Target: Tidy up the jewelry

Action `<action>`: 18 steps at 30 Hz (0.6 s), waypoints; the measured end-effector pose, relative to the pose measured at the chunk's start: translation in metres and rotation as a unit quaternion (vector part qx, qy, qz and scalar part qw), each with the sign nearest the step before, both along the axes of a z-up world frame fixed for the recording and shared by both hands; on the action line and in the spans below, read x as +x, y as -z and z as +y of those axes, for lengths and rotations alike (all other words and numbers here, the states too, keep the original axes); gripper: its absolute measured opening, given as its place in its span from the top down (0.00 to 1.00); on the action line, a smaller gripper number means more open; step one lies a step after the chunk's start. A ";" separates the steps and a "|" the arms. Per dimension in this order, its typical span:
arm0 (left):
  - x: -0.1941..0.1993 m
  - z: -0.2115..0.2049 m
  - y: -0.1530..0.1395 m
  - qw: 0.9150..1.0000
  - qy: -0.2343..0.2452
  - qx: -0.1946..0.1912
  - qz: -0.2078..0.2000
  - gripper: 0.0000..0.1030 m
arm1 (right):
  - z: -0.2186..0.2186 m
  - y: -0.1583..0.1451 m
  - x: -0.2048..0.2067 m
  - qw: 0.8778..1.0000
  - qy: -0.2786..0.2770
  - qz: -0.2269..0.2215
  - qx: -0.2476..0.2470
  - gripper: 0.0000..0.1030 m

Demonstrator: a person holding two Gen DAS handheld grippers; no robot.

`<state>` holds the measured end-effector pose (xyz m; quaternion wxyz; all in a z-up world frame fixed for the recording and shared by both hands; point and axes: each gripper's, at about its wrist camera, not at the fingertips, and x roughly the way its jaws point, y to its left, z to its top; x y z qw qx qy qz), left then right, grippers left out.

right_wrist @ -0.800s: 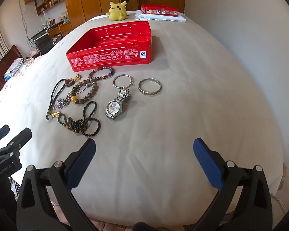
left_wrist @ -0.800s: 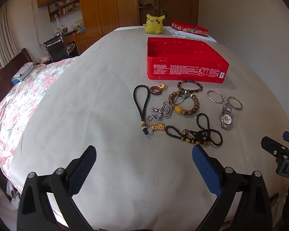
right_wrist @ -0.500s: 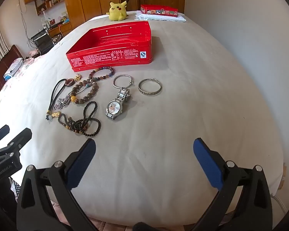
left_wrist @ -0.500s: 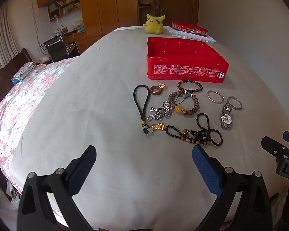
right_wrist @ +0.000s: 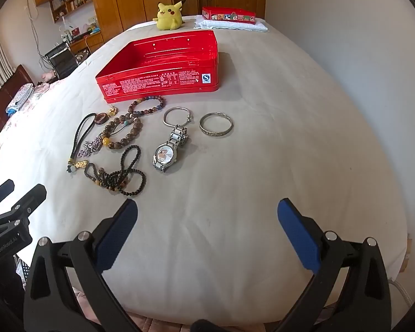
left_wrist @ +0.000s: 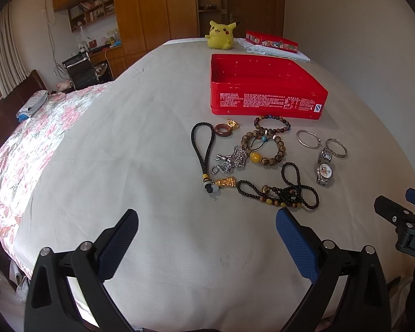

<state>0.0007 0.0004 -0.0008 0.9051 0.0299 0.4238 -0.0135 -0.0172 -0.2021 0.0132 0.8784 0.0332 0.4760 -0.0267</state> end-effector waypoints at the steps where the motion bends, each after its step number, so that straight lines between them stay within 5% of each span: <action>1: 0.000 0.000 0.000 1.000 0.000 0.000 0.000 0.04 | 0.000 0.000 0.000 1.000 0.000 0.000 0.000 0.03; 18: -0.001 -0.001 0.000 1.000 0.001 0.000 -0.001 0.04 | 0.001 0.000 0.000 1.000 0.000 0.000 0.001 0.03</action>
